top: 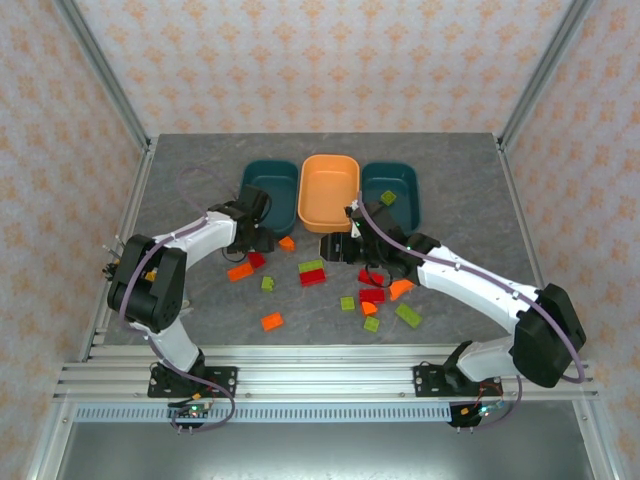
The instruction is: Sort the legos into containers by color
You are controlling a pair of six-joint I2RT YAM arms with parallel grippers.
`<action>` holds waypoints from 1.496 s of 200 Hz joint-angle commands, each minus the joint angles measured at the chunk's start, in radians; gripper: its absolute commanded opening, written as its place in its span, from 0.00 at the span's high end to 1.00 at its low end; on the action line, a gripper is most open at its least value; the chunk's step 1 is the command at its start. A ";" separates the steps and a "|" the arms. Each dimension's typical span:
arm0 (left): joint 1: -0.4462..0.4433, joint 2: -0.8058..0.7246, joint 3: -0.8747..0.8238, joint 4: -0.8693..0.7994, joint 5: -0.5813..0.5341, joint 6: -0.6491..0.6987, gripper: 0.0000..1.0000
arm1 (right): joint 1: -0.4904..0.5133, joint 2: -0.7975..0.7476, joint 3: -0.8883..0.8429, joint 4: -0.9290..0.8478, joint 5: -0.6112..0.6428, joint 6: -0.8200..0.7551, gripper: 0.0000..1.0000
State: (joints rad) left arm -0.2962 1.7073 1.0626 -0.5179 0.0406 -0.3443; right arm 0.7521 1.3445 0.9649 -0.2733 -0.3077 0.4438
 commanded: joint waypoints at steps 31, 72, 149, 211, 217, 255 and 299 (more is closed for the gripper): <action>0.016 0.007 -0.032 0.052 -0.043 0.068 0.31 | 0.006 -0.033 -0.002 0.052 0.022 0.037 0.35; 0.029 0.032 -0.033 0.087 -0.024 0.075 0.40 | 0.006 -0.032 0.006 0.045 0.025 0.042 0.35; 0.029 -0.045 -0.069 0.046 -0.099 0.047 0.66 | 0.006 -0.041 0.004 0.042 0.045 0.045 0.35; 0.028 -0.302 -0.064 -0.140 -0.210 -0.023 0.66 | 0.006 -0.069 0.024 0.115 0.070 0.054 0.35; 0.029 -0.316 -0.042 -0.152 -0.200 -0.023 0.66 | 0.006 -0.068 0.030 0.118 0.078 0.053 0.35; 0.029 -0.181 0.185 -0.207 -0.074 -0.002 0.66 | -0.002 -0.059 0.039 0.131 0.148 0.077 0.33; 0.036 0.169 0.521 -0.271 -0.011 -0.002 0.64 | -0.034 -0.060 0.028 0.121 0.145 0.099 0.33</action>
State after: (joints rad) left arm -0.2722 1.7184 1.4544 -0.7033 -0.0257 -0.3466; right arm 0.7361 1.2968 0.9707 -0.1707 -0.1974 0.5205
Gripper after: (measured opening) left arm 0.357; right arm 0.672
